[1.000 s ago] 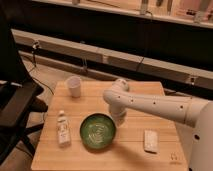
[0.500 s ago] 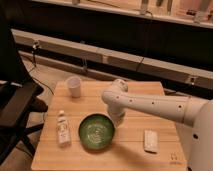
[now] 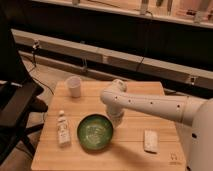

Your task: Push the ceramic bowl across the table

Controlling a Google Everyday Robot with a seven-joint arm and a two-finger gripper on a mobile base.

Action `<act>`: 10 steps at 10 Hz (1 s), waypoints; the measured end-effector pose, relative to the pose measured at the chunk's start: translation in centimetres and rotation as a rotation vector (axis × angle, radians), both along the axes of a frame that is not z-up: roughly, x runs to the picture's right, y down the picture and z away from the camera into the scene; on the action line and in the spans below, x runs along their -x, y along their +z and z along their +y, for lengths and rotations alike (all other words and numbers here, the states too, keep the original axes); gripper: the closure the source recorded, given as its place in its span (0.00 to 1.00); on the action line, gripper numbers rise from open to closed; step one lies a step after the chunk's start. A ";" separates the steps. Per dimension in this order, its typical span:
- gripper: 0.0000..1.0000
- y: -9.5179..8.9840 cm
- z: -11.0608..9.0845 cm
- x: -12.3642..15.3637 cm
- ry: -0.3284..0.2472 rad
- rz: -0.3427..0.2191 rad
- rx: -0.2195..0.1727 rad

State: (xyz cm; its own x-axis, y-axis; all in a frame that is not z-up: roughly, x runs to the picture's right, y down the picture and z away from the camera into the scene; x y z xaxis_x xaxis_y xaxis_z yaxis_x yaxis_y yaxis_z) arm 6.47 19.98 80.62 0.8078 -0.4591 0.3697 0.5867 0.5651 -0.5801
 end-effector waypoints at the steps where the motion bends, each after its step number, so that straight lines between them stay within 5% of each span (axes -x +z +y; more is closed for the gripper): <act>1: 1.00 0.0 0.0 0.1 -0.004 -0.005 0.001; 10: 1.00 -0.1 0.3 1.1 -0.040 -0.047 0.010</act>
State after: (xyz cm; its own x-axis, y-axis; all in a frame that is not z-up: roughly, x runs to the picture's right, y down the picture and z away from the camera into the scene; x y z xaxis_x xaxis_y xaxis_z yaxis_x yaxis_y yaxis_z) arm 5.37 20.25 80.48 0.7706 -0.4869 0.4114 0.6353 0.5352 -0.5567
